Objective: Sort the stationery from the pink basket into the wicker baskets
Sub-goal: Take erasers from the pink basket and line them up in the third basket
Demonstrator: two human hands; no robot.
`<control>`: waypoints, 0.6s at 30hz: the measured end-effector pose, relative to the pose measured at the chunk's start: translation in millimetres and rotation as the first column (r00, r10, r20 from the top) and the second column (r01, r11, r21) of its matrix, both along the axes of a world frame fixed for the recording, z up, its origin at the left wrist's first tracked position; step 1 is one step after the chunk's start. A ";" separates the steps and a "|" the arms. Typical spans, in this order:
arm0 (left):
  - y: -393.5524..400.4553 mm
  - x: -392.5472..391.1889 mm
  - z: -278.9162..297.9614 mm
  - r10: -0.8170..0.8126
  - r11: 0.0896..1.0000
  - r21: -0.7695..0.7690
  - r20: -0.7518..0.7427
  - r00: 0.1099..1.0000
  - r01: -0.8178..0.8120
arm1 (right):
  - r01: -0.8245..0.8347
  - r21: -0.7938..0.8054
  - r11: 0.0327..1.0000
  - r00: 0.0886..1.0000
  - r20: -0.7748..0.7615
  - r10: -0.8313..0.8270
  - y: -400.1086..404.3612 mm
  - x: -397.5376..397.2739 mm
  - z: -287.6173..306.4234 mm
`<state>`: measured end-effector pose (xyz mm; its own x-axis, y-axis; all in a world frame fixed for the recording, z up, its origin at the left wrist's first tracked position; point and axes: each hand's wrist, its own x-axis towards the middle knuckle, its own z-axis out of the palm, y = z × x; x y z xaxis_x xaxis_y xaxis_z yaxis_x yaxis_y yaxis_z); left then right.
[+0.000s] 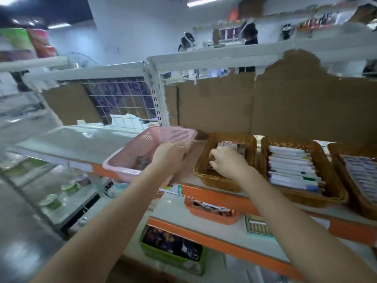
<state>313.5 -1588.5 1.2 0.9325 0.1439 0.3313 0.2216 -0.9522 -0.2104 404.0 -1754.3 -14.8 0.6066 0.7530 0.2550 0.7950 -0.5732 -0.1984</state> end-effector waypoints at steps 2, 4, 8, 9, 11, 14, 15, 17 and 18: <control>30.4 -14.2 -0.5 0.045 0.998 -0.043 -0.014 0.999 -0.045 | -0.017 0.016 1.000 1.000 0.008 0.017 33.9 -7.9 -0.3; 61.5 -22.5 -2.4 0.081 0.996 -0.048 -0.015 0.997 -0.082 | -0.044 0.044 0.998 0.999 0.013 0.043 65.3 -11.8 1.0; 113.4 -32.2 -9.7 0.102 0.994 -0.048 0.044 0.994 -0.100 | -0.084 0.118 0.989 0.996 0.017 0.082 119.1 -12.5 -3.8; 124.9 -32.6 -12.9 0.105 0.993 -0.058 0.053 0.993 -0.102 | -0.089 0.129 0.988 0.996 0.015 0.088 130.2 -12.8 -6.4; 145.5 -32.1 -20.9 0.113 0.991 -0.080 0.056 0.992 -0.108 | -0.103 0.142 0.984 0.995 0.025 0.101 150.4 -13.6 -12.9; 169.0 -29.6 -34.4 0.123 0.987 -0.114 0.071 0.990 -0.114 | -0.132 0.136 0.982 0.991 0.047 0.127 173.6 -16.5 -21.5; 174.5 -29.1 -38.5 0.129 0.985 -0.121 0.076 0.989 -0.120 | -0.137 0.129 0.982 0.990 0.047 0.132 179.4 -18.3 -24.1; 183.2 -28.4 -45.8 0.151 0.982 -0.128 0.074 0.986 -0.141 | -0.139 0.123 0.983 0.990 0.041 0.135 189.0 -22.5 -27.9; 187.3 -28.0 -48.7 0.158 0.979 -0.139 0.074 0.985 -0.147 | -0.138 0.126 0.982 0.990 0.038 0.134 192.8 -24.6 -29.0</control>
